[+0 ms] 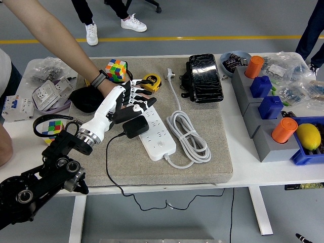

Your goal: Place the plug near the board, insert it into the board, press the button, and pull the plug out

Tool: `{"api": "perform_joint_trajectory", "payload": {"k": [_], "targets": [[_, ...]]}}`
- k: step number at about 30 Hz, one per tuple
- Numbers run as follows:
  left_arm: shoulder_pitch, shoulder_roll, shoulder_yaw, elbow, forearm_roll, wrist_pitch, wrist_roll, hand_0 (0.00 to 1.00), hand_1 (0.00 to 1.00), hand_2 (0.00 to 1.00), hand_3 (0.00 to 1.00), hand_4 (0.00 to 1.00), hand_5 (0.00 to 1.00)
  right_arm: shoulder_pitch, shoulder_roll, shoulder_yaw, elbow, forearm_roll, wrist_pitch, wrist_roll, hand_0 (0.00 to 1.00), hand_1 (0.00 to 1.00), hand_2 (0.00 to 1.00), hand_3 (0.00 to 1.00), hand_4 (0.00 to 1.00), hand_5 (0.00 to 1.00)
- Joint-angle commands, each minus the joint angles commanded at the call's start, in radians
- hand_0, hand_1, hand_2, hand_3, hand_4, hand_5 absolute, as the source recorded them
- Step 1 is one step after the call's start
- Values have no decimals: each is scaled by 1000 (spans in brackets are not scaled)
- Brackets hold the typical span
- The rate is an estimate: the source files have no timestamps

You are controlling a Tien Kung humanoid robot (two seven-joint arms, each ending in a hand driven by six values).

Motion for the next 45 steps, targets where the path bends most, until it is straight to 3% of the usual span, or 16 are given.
{"api": "perform_joint_trajectory", "payload": {"k": [1, 2, 7, 8, 13, 14, 19, 20, 34, 45], "targets": [[0, 0, -4, -5, 20, -8, 19, 225, 302, 473, 782, 918, 484, 0, 0, 0, 0, 0, 0, 0, 568, 640, 609, 537, 921, 480], [1, 0, -9, -13, 48, -21, 47, 101, 86, 233, 836, 900, 364, 0, 0, 1, 1, -1, 1, -1, 568, 640, 610, 538, 921, 479], [-5, 3, -31, -74, 197, -125, 200, 101, 86, 233, 836, 900, 364, -1, -2, 4, 1, -2, 2, -3, 568, 640, 610, 538, 921, 479], [-8, 4, -35, -89, 226, -156, 240, 72, 46, 160, 851, 810, 197, -2, -1, 6, 1, -2, 2, -3, 568, 641, 610, 538, 921, 479], [-19, 6, -45, -133, 292, -291, 417, 72, 46, 160, 851, 810, 197, -6, -1, 11, 1, -3, 3, -6, 568, 641, 610, 538, 921, 479], [-23, 6, -44, -137, 301, -317, 451, 68, 58, 151, 867, 662, 2, -7, 0, 12, 1, -3, 3, -6, 568, 641, 610, 538, 921, 480], [-35, 6, -25, -140, 315, -417, 559, 68, 58, 151, 867, 662, 2, -11, 2, 15, 1, -3, 4, -6, 568, 641, 610, 538, 921, 480], [-37, 5, -20, -140, 322, -426, 573, 69, 63, 147, 863, 767, 2, -11, 2, 16, 1, -3, 3, -6, 569, 641, 610, 540, 921, 480], [-58, 7, 57, -119, 326, -461, 617, 64, 67, 150, 853, 772, 2, -16, 8, 27, -1, 0, 0, -2, 570, 641, 610, 541, 921, 479], [-70, 1, 92, -85, 315, -457, 613, 65, 69, 152, 849, 772, 2, -18, 12, 34, 0, -4, 0, -1, 570, 641, 610, 540, 922, 479]]}}
